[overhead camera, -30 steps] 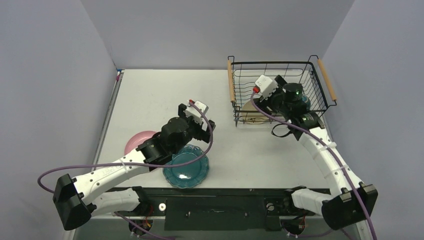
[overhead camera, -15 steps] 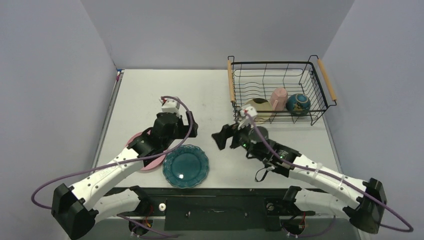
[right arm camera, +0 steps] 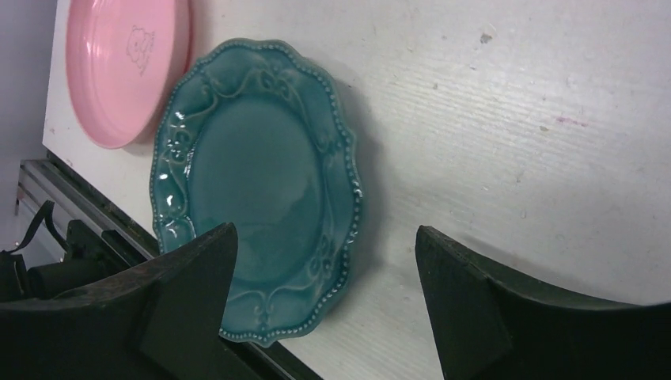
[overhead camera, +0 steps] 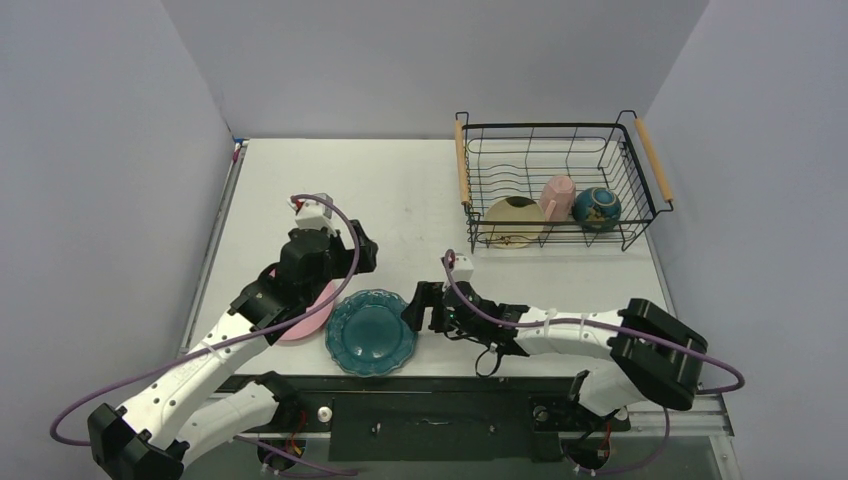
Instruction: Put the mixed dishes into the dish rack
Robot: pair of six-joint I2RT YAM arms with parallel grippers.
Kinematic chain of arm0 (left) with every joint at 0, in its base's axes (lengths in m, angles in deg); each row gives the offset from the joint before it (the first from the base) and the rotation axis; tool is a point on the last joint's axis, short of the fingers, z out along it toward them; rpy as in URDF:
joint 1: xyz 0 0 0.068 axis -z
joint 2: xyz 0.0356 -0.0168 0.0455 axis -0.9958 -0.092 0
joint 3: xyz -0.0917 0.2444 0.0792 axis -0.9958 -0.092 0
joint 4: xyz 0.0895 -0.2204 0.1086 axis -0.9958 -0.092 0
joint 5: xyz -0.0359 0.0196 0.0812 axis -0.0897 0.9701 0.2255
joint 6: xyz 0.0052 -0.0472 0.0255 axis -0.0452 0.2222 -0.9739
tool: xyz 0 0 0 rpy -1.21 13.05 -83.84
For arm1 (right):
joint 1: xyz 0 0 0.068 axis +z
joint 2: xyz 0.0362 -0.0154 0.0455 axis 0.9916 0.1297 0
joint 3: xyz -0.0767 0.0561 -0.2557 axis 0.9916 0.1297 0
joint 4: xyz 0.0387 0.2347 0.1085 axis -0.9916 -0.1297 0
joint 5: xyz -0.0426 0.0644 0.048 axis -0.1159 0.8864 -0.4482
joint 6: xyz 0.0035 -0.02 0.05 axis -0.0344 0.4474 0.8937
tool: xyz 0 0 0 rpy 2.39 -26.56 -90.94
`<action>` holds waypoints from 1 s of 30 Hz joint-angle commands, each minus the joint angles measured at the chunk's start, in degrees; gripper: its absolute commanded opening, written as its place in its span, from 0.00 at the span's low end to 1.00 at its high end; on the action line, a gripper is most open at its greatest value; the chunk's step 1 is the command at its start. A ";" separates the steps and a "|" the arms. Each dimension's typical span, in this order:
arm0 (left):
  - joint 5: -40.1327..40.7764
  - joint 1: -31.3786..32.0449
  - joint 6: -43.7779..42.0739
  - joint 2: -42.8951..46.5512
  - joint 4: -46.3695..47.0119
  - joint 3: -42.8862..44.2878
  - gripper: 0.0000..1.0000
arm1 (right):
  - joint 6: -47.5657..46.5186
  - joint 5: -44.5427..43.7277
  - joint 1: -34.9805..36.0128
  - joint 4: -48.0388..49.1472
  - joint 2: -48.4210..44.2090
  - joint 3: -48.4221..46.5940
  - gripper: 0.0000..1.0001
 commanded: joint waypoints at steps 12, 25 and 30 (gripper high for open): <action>-1.83 -0.55 -15.98 0.29 2.86 6.93 0.88 | 15.92 18.83 -5.46 38.59 20.96 6.89 0.65; -0.72 1.91 -19.54 0.93 9.46 -1.03 0.88 | 10.67 13.45 -6.68 25.17 18.08 5.09 0.00; -1.86 1.94 -19.48 -0.11 10.24 -1.15 0.88 | 9.70 12.06 -8.25 23.08 11.92 7.65 0.00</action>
